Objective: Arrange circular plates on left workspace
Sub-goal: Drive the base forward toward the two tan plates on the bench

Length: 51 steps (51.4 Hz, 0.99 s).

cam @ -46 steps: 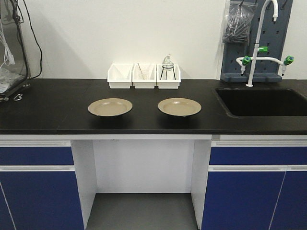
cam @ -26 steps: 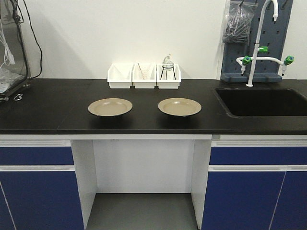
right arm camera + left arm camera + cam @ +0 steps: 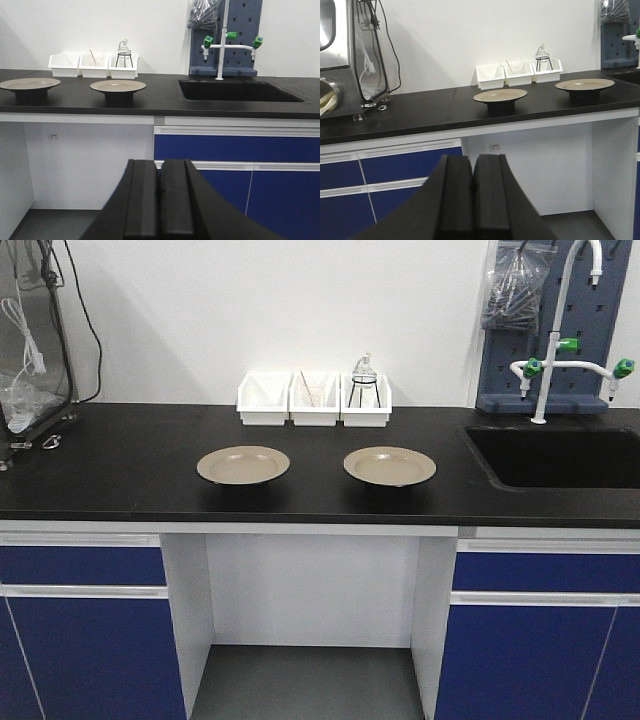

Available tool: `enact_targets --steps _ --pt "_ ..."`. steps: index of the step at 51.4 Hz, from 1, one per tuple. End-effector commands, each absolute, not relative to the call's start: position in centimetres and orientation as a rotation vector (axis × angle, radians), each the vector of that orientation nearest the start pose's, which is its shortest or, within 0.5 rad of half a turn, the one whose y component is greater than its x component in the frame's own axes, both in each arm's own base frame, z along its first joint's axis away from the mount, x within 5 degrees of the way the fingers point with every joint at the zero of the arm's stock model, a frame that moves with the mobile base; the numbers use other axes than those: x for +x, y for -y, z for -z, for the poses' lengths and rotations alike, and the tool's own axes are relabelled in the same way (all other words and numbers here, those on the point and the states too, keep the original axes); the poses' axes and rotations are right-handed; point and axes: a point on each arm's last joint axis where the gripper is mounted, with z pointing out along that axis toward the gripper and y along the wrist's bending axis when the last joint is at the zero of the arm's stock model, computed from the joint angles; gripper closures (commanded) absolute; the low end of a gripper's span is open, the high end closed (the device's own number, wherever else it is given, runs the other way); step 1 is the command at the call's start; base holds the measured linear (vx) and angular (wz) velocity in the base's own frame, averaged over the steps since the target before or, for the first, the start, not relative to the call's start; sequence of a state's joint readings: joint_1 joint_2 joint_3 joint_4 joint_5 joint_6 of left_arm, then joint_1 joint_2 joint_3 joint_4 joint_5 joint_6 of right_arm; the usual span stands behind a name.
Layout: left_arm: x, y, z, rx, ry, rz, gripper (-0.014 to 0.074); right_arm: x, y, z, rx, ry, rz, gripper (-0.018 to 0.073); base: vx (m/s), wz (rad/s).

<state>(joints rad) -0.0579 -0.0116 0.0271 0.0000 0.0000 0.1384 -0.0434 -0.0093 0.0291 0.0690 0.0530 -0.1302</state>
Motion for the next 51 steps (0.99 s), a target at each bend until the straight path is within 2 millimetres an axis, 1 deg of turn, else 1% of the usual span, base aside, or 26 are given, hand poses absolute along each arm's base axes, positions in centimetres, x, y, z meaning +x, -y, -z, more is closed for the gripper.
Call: enact_targets --steps 1,25,37,51 --pt "5.53 0.36 -20.64 0.137 -1.416 -0.053 0.0596 5.64 0.28 -19.97 -0.021 -1.487 0.102 0.0561 0.09 0.08" --pt "5.53 0.36 -20.64 0.137 -1.416 -0.053 0.0596 5.64 0.28 -19.97 -0.021 -1.487 0.102 0.0561 0.18 0.08" --pt "5.53 0.36 -20.64 0.137 -1.416 -0.053 0.0596 5.64 0.28 -19.97 -0.021 -1.487 0.102 0.0561 0.36 0.05" --pt "5.53 0.36 -20.64 0.137 -1.416 -0.053 0.0596 5.64 0.28 -19.97 -0.021 -1.487 0.102 0.0561 0.44 -0.12"
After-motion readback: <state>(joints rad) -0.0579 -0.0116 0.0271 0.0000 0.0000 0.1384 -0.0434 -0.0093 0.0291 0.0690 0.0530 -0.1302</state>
